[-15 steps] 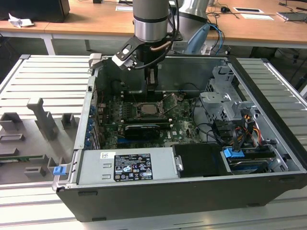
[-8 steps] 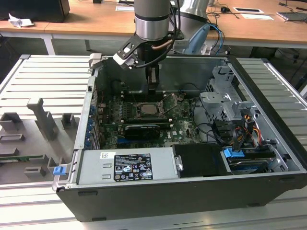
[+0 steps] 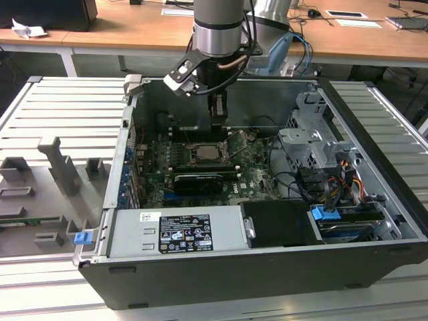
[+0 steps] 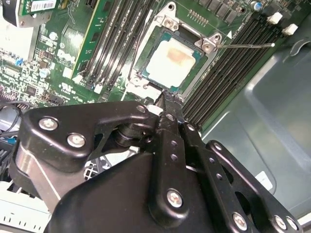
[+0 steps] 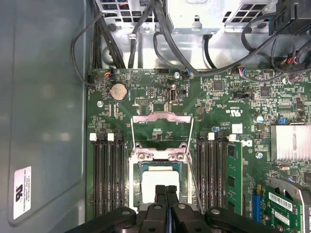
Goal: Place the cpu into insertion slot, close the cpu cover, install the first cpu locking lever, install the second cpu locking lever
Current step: 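Close the cpu cover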
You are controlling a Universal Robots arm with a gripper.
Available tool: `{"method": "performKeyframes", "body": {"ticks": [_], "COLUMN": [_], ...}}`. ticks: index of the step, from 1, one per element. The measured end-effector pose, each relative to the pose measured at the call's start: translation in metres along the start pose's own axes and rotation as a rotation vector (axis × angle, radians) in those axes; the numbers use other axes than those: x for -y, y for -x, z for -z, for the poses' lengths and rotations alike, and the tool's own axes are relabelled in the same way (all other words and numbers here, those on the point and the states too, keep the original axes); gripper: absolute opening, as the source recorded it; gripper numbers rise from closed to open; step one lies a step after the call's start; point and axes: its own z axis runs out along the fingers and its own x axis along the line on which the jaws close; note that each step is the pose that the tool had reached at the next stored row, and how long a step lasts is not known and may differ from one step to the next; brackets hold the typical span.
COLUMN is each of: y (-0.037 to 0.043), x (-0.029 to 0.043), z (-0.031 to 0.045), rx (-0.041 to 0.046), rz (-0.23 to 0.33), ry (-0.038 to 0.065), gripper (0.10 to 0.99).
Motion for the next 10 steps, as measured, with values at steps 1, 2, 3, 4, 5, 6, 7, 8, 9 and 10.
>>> {"method": "performKeyframes", "body": {"ticks": [1,2,3,4,5,6,7,8,9,10], "y": [0.0000,0.0000,-0.0001,-0.0001,-0.0001,-0.0001,-0.0002,-0.0002,-0.0002,-0.0002], "x": [-0.0007,-0.0018,-0.0025,-0.0031,-0.0036,-0.0038,-0.0044,-0.0051,-0.0054,-0.0059], "z": [-0.0001,-0.0001,-0.0002,-0.0002,-0.0002,-0.0002,-0.0003,-0.0003,-0.0003,-0.0004], "rx": [-0.0001,-0.0001,0.0000,0.0000,0.0000,0.0000,-0.0001,0.0000,0.0000,0.0000], "rz": [0.000,0.000,0.000,0.000,0.000,0.000,0.000,0.000,0.000,0.000], "ry": [0.000,0.000,0.000,0.000,0.000,0.000,0.000,0.000,0.000,0.000], "gripper": [0.106,0.106,0.106,0.106,0.106,0.106,0.106,0.106,0.106,0.106]}}
